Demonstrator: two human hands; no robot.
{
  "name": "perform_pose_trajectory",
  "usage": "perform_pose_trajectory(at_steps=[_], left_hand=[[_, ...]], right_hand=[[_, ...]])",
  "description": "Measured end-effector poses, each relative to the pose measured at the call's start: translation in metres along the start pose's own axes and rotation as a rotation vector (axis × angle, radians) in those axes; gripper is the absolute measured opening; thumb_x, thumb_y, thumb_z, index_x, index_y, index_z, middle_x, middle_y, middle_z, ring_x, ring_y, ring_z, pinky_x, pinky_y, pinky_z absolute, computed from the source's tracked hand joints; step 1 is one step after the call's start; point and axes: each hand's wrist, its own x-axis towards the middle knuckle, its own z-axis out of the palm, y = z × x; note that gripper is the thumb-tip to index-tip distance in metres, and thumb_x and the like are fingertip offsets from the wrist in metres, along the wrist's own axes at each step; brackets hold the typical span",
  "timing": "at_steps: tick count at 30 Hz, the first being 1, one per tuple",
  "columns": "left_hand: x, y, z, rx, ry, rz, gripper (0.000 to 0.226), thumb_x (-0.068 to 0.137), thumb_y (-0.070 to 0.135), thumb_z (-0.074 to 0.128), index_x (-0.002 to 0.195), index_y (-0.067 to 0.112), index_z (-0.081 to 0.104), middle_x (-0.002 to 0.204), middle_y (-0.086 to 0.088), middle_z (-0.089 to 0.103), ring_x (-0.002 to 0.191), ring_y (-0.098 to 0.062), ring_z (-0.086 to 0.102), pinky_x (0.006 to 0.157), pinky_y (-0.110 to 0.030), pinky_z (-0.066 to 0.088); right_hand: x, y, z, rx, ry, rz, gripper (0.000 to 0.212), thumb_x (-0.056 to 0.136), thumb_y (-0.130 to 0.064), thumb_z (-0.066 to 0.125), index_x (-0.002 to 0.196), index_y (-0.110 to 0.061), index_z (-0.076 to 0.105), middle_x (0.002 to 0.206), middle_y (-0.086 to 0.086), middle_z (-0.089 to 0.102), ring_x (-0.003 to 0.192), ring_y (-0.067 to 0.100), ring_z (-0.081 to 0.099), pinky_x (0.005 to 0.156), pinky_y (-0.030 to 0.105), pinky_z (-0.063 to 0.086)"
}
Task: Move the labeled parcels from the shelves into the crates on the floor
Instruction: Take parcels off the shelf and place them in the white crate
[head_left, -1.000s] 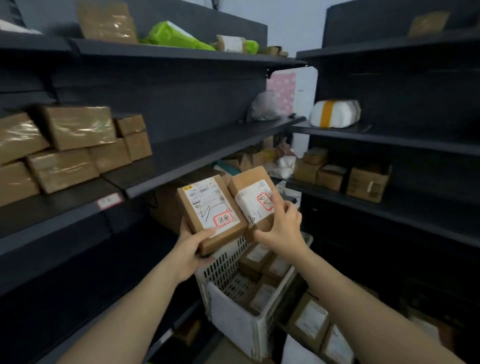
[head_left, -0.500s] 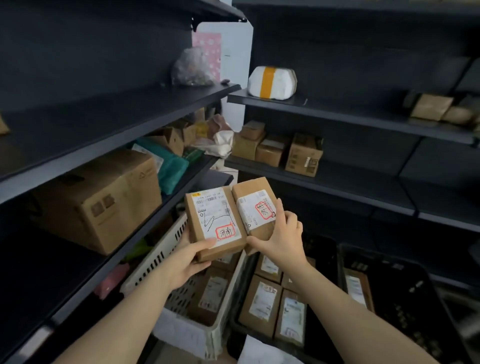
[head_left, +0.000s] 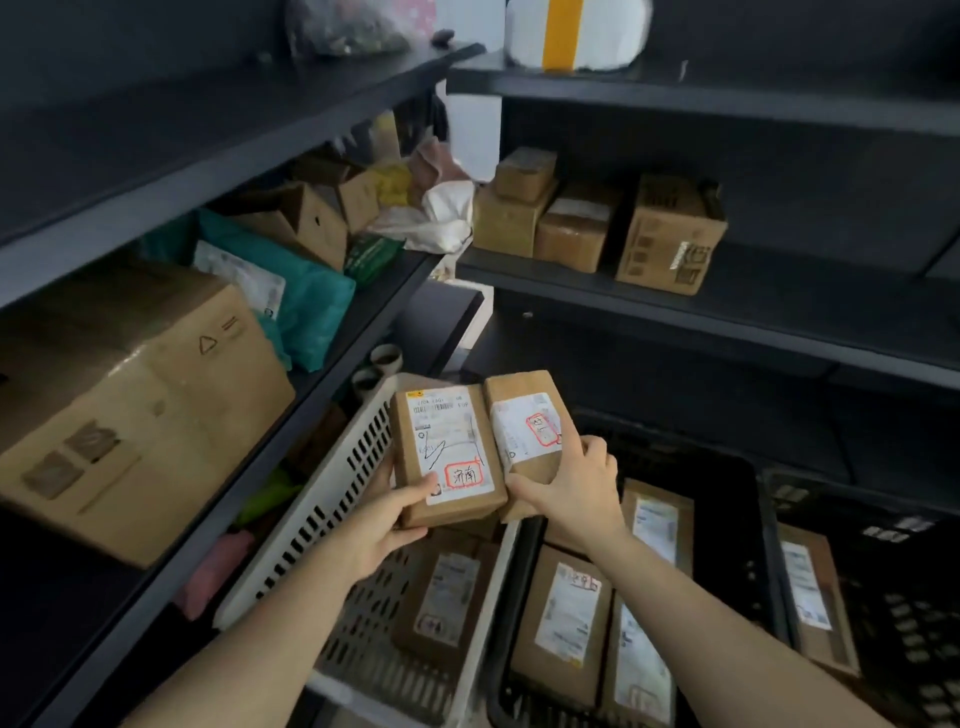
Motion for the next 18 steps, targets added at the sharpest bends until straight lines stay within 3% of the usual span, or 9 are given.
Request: perform_pose_trajectory(at_steps=[6,9,10,14,18], left_hand=[[0.050,0.001,-0.041,0.206,0.283,0.073,0.071,0.079,0.035,0.071,0.139,0.041,0.033,0.123,0.005,0.057,0.109,-0.018,0.055,0.088,-0.033,0.043],[0.073,-0.004,-0.076,0.552,0.478,0.095,0.096,0.052,0.077,0.066,0.136,0.052,0.027,0.127,0.000,0.055,0.114,-0.026,0.053,0.100,-0.048,0.042],[0.080,-0.006,-0.086,0.677,0.525,0.085,0.100,0.048,0.082,0.060,0.136,0.054,0.023,0.128,-0.003,0.054,0.115,-0.029,0.052,0.099,-0.052,0.041],[0.091,-0.014,-0.099,0.996,0.583,0.154,0.094,0.070,0.060,0.066,0.146,0.039,0.017,0.139,-0.016,0.037,0.124,-0.038,0.037,0.104,-0.051,0.031],[0.098,-0.041,-0.117,1.209,0.584,0.251,0.092,0.070,0.055,0.071,0.146,0.035,0.024,0.144,-0.015,0.029,0.125,-0.038,0.030,0.103,-0.051,0.026]], right_hand=[[0.059,0.000,0.061,0.174,-0.128,0.149,0.099,0.073,-0.059,0.067,0.150,-0.038,0.009,0.137,0.011,0.033,0.126,0.036,0.040,0.103,0.048,0.042],[0.072,-0.008,0.095,0.194,-0.179,0.185,0.091,0.078,-0.053,0.067,0.150,-0.031,0.017,0.141,0.012,0.031,0.126,0.035,0.043,0.101,0.044,0.045],[0.073,-0.010,0.107,0.195,-0.197,0.195,0.089,0.078,-0.052,0.066,0.150,-0.030,0.019,0.141,0.012,0.032,0.124,0.034,0.044,0.099,0.041,0.046],[0.071,-0.015,0.166,0.264,-0.300,0.324,0.087,0.079,-0.047,0.066,0.150,-0.030,0.019,0.138,0.013,0.030,0.125,0.039,0.041,0.097,0.043,0.046],[0.059,-0.008,0.224,0.494,-0.351,0.626,0.082,0.080,-0.048,0.065,0.149,-0.030,0.023,0.139,0.013,0.037,0.121,0.039,0.047,0.095,0.046,0.049]])
